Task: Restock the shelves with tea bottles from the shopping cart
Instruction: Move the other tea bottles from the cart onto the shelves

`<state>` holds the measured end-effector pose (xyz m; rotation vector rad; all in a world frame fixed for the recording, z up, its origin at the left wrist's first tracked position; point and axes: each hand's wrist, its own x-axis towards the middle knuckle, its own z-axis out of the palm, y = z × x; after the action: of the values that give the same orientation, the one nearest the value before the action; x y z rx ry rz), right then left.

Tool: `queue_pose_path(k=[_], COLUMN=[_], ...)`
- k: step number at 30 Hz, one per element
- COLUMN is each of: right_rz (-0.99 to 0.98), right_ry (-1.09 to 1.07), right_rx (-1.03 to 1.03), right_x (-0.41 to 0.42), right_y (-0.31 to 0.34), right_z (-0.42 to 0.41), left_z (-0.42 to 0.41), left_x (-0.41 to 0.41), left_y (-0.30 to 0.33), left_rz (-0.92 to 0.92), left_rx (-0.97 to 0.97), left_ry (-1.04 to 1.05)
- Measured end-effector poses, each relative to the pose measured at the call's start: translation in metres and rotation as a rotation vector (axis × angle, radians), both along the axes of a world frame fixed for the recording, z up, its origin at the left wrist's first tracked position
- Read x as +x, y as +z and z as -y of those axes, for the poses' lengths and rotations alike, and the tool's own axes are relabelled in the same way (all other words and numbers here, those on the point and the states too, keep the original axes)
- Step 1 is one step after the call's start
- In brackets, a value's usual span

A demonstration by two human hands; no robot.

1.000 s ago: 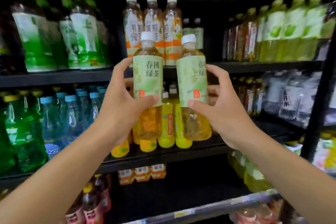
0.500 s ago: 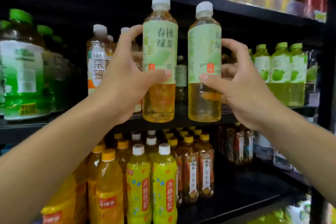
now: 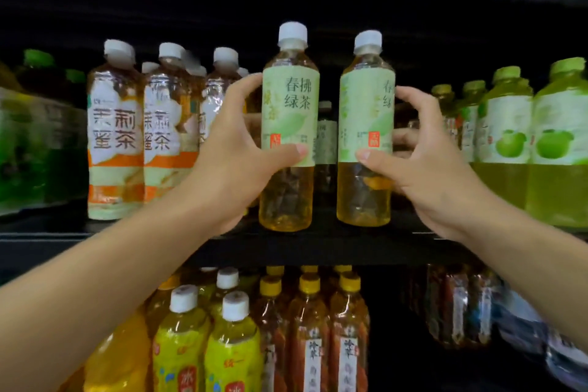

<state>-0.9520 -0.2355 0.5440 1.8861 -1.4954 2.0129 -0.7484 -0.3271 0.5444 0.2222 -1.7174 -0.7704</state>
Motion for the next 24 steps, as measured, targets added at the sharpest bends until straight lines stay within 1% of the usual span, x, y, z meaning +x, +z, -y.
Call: queue_pose_path(k=[4, 10, 15, 19, 24], right_rz=[0.005, -0.001, -0.08, -0.086, -0.086], right_ry=[0.085, 0.165, 0.149, 0.115, 0.068], right_rx=[0.046, 0.071, 0.129, 0.155, 0.194], right_x=[-0.03, -0.049, -0.059, -0.063, -0.074], right_y=[0.002, 0.001, 0.011, 0.013, 0.016], right_z=[0.013, 0.03, 0.039, 0.053, 0.08], left_z=[0.0, 0.006, 0.024, 0.039, 0.058], left_x=[-0.027, -0.047, -0.062, -0.072, -0.088], left_y=[0.002, 0.001, 0.007, 0.011, 0.015], left_rz=[0.038, 0.122, 0.178, 0.223, 0.233], left_rx=[0.002, -0.047, -0.013, 0.0, 0.031], left_ry=[0.086, 0.272, 0.333, 0.367, 0.367])
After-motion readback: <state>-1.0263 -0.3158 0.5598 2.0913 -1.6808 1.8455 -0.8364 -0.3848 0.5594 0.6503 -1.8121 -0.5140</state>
